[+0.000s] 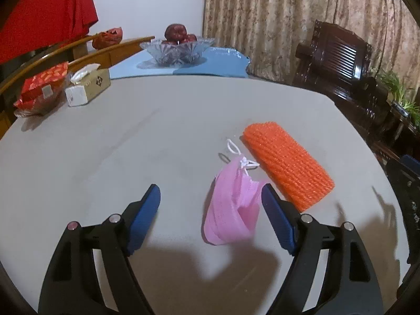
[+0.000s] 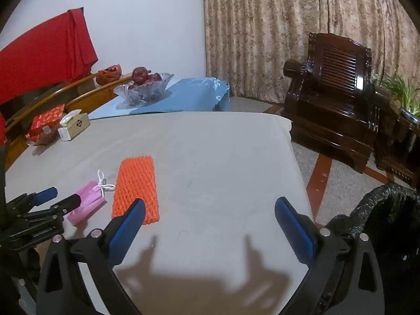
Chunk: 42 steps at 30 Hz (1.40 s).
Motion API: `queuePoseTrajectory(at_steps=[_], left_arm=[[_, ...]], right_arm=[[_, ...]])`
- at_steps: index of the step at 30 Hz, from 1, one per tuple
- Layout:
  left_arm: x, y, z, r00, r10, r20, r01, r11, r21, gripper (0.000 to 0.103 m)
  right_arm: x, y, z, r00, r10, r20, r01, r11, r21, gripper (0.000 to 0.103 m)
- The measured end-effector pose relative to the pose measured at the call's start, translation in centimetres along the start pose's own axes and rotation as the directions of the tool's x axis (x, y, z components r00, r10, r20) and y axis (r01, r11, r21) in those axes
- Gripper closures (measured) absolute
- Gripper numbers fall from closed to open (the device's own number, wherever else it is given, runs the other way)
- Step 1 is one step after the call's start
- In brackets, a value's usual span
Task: Collect trash
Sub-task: 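Move both open tools back to the mask and foam net, then grasp the pink face mask with the left tool while the right tool grasps the orange foam net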
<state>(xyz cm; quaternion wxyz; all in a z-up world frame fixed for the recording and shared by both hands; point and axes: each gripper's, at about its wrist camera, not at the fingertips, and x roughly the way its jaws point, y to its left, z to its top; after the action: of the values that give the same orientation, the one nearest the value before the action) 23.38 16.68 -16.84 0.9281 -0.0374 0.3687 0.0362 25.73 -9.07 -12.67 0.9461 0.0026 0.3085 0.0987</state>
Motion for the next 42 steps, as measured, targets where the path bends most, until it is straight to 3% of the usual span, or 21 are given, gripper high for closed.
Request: queuePoseTrajectory(at_steps=[6, 10, 12, 14, 23, 30, 32, 37, 42], left_arm=[[1.8, -0.3, 0.3, 0.998, -0.031, -0.058, 0.031, 0.999, -0.012, 0.038], [3.1, -0.6, 0.2, 0.992, -0.046, -0.12, 0.047, 0.999, 0.001, 0.06], [3.2, -0.7, 0.1, 0.99, -0.048, -0.13, 0.049, 0.999, 0.002, 0.064], [3.1, -0.9, 0.1, 0.989, -0.071, -0.127, 0.073, 0.997, 0.009, 0.084], [1.4, -0.2, 0.4, 0.998, -0.046, -0.041, 0.046, 0.999, -0.009, 0.088], [1.5, 1.7, 1.6, 1.0, 0.0, -0.023, -0.001, 0.999, -0.04, 0.088], [1.7, 2.1, 1.7, 1.0, 0.008, -0.023, -0.009, 0.999, -0.043, 0.088], [2.0, 2.8, 1.7, 0.999, 0.028, -0.017, -0.029, 0.998, -0.058, 0.088], [2.2, 3.0, 1.4, 0.999, 0.029, -0.019, -0.03, 0.998, -0.061, 0.088]], right_arm=[[0.5, -0.2, -0.1, 1.0, -0.002, -0.013, 0.002, 1.0, 0.002, 0.006], [0.7, 0.2, 0.0, 1.0, 0.001, -0.011, -0.001, 1.0, -0.006, 0.006], [0.7, 0.3, 0.2, 1.0, 0.001, -0.007, -0.001, 1.0, -0.011, 0.006], [0.8, 0.4, 0.3, 1.0, 0.002, -0.006, -0.002, 1.0, -0.009, 0.006], [1.6, 1.9, 0.9, 0.999, 0.039, -0.017, -0.039, 0.999, -0.014, 0.006], [4.1, 4.7, 1.4, 0.995, 0.082, -0.054, -0.084, 0.996, -0.034, 0.007], [5.1, 5.4, 1.3, 0.993, 0.086, -0.075, -0.089, 0.996, -0.032, 0.014], [6.7, 6.5, 1.1, 0.991, 0.081, -0.107, -0.084, 0.996, -0.025, 0.014], [8.1, 7.7, 0.7, 0.982, 0.083, -0.172, -0.093, 0.994, -0.051, 0.024]])
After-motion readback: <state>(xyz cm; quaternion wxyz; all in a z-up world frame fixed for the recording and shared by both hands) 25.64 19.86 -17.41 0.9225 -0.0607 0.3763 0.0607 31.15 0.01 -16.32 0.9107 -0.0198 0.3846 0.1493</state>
